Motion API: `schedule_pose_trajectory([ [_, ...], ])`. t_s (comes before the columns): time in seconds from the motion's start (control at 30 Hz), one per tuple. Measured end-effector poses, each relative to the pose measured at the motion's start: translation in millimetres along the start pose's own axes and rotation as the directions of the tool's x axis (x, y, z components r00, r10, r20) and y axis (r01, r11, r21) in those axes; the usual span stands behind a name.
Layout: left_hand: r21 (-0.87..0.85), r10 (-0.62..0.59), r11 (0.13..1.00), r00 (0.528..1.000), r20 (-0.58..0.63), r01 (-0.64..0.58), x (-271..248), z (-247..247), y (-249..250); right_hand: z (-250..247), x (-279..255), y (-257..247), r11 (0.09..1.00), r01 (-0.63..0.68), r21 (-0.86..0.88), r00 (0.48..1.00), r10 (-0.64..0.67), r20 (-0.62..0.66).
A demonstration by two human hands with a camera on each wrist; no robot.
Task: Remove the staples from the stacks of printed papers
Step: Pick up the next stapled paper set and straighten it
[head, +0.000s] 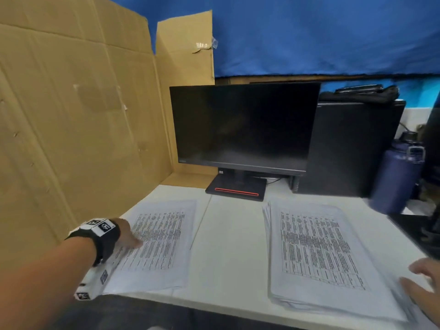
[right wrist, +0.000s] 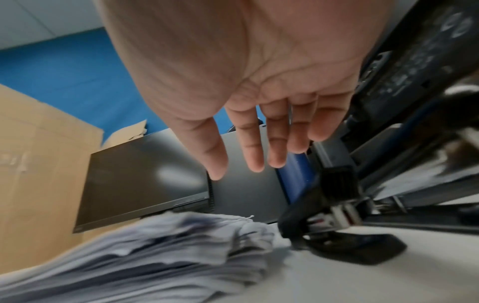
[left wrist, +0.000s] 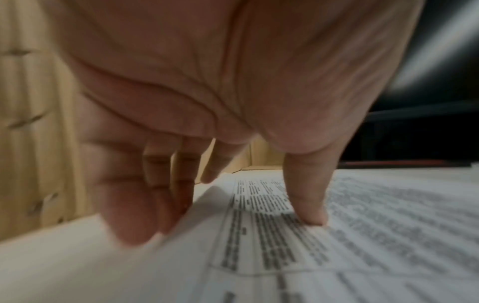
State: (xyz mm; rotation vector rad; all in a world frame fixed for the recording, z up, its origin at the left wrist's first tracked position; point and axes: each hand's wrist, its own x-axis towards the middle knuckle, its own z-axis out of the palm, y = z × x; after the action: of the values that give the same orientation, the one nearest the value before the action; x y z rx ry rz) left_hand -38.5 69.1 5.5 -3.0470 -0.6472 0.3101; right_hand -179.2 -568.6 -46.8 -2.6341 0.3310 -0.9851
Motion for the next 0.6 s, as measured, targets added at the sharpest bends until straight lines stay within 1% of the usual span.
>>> schedule_pose_trajectory([
  [0.03,-0.046,0.018,0.999,1.0,0.022,-0.017,-0.9,1.1,-3.8,10.8,-35.1,-8.7,0.995,0.015,0.099,0.995,-0.025,0.101],
  [0.07,-0.088,0.033,0.996,0.999,0.04,-0.029,2.2,3.7,-5.7,10.4,-48.8,-0.5,0.992,-0.098,0.08,0.972,0.078,0.22],
  [0.1,-0.089,0.025,0.996,0.997,0.072,-0.019,2.0,3.9,-7.7,1.4,-34.4,-1.7,0.959,-0.276,0.072,0.863,0.214,0.457],
  [0.13,-0.119,0.02,0.993,0.998,0.059,-0.013,5.4,6.2,-11.5,9.6,-37.3,2.7,0.946,-0.323,0.023,0.841,0.276,0.465],
  [0.17,-0.164,0.033,0.986,0.998,0.044,-0.026,6.7,7.0,-15.0,16.7,-33.1,14.1,0.956,-0.292,0.012,0.841,0.251,0.479],
  [0.2,-0.218,0.049,0.975,0.998,0.026,-0.042,6.9,6.8,-16.3,17.9,-30.8,20.3,0.975,-0.222,-0.022,0.891,0.212,0.401],
  [0.23,-0.297,0.067,0.953,0.998,0.007,-0.062,7.8,6.3,-16.7,20.9,-30.9,19.4,0.989,-0.151,0.003,0.902,0.136,0.409],
  [0.27,-0.416,0.08,0.905,0.996,-0.041,-0.09,7.2,4.2,-17.1,19.3,-35.5,12.7,0.991,-0.134,0.026,0.894,0.11,0.434],
  [0.3,-0.524,0.077,0.843,0.992,-0.105,-0.121,3.9,2.5,-17.3,11.6,-35.9,1.6,0.996,-0.042,0.083,0.903,0.003,0.429],
  [0.37,-0.655,0.075,0.723,0.968,-0.24,-0.219,-11.1,-3.8,-15.3,-15.2,-42.9,-39.8,0.993,-0.076,0.093,0.908,0.03,0.418],
  [0.4,-0.707,0.096,0.648,0.951,-0.292,-0.283,-21.9,-8.0,-13.8,-29.2,-44.8,-63.2,0.989,-0.125,0.083,0.899,0.077,0.431],
  [0.43,-0.765,0.125,0.546,0.936,-0.329,-0.342,-35.4,-13.8,-11.1,-33.3,-43.9,-73.7,0.987,-0.124,0.103,0.895,0.067,0.44],
  [0.47,-0.828,0.151,0.419,0.928,-0.342,-0.373,-52.1,-21.1,-8.1,-43.5,-45.4,-89.6,0.982,-0.138,0.13,0.877,0.06,0.477],
  [0.5,-0.881,0.185,0.285,0.924,-0.336,-0.378,-68.9,-28.4,-4.9,-52.0,-45.8,-105.6,0.966,-0.165,0.201,0.867,0.044,0.497],
  [0.53,-0.921,0.243,0.15,0.917,-0.317,-0.358,-86.4,-35.6,-0.6,-59.1,-46.4,-120.1,0.942,-0.195,0.273,0.868,0.036,0.496],
  [0.57,-0.946,0.318,0.038,0.901,-0.295,-0.323,-104.0,-41.1,5.7,-63.1,-47.3,-133.2,0.909,-0.226,0.351,0.873,0.029,0.486],
  [0.6,-0.957,0.404,-0.038,0.871,-0.278,-0.288,-122.4,-45.1,14.1,-70.1,-49.2,-148.0,0.874,-0.251,0.415,0.868,0.014,0.496],
])
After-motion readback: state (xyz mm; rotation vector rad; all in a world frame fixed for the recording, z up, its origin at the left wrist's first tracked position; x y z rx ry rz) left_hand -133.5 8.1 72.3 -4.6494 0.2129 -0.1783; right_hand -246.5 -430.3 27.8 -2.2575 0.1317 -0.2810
